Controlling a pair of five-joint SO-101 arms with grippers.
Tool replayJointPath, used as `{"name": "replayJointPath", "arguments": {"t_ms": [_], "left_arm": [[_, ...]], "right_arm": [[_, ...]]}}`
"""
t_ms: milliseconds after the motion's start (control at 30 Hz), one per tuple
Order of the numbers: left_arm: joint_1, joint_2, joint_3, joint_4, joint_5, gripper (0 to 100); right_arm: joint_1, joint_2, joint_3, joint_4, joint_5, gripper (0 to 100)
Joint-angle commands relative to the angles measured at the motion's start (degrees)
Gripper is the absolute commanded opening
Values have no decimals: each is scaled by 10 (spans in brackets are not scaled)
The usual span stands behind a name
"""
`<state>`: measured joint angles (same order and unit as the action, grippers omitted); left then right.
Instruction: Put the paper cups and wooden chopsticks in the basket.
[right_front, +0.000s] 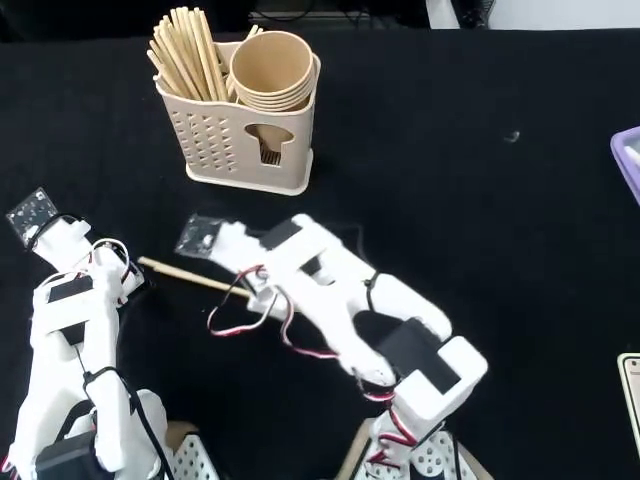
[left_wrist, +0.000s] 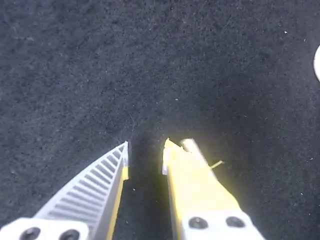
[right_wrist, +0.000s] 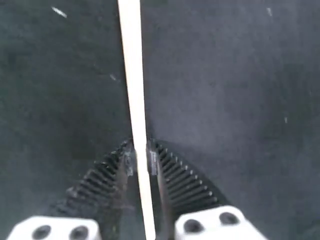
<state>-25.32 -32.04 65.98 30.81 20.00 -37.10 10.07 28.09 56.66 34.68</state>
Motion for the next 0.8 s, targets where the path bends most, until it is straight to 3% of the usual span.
{"name": "replayJointPath", "arguments": {"t_ms": [0,167,400,567,767], "left_arm": [[-4,-16,-4,-9,4,123],[-4,-16,-4,-9,4,123],[-4,-16,-5,-9,4,123],[-4,-16,-4,-9,4,123],[-3,-16,-4,-9,4,123]], "right_arm": [[56,-58,-6,36,-10,10],[89,-172,45,71,-7,10],[81,-323,102,77,-13,10],[75,-434,75,72,-82,11],[22,-482,58,-108,-178,11]]}}
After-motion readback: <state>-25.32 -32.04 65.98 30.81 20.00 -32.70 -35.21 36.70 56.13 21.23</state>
